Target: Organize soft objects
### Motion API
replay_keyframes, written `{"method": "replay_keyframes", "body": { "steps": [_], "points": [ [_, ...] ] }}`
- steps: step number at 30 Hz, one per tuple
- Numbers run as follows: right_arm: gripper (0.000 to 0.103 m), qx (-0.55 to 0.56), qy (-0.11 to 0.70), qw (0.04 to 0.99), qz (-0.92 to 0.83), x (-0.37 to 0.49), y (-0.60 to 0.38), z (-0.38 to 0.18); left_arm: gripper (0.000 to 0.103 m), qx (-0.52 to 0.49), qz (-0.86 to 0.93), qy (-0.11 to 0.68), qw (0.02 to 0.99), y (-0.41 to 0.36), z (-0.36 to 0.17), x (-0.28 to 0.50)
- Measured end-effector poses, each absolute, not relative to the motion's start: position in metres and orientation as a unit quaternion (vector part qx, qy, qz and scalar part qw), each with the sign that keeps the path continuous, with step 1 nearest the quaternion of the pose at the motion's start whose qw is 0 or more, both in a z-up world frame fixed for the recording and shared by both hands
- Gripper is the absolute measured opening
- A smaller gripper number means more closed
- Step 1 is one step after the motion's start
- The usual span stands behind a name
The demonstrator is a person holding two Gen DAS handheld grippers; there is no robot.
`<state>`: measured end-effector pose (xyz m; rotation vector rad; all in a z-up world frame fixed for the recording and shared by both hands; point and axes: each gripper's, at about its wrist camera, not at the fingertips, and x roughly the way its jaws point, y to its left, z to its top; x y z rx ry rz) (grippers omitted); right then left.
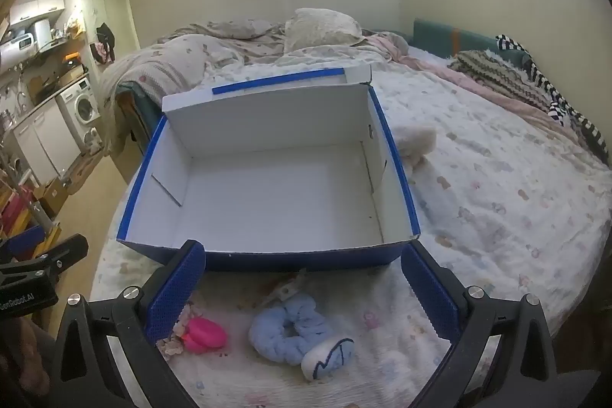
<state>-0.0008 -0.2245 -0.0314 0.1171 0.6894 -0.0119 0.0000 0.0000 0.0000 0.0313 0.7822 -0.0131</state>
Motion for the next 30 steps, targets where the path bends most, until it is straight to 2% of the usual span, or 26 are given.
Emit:
{"method": "replay_keyframes", "body": {
  "steps": [30],
  "points": [
    [0.103,0.042,0.341,0.939,-0.011,-0.0014,-0.2234,-0.0342,0.103,-0.007,0.0,0.393,0.92,0.0077,-0.0037,0.0015]
  ]
}}
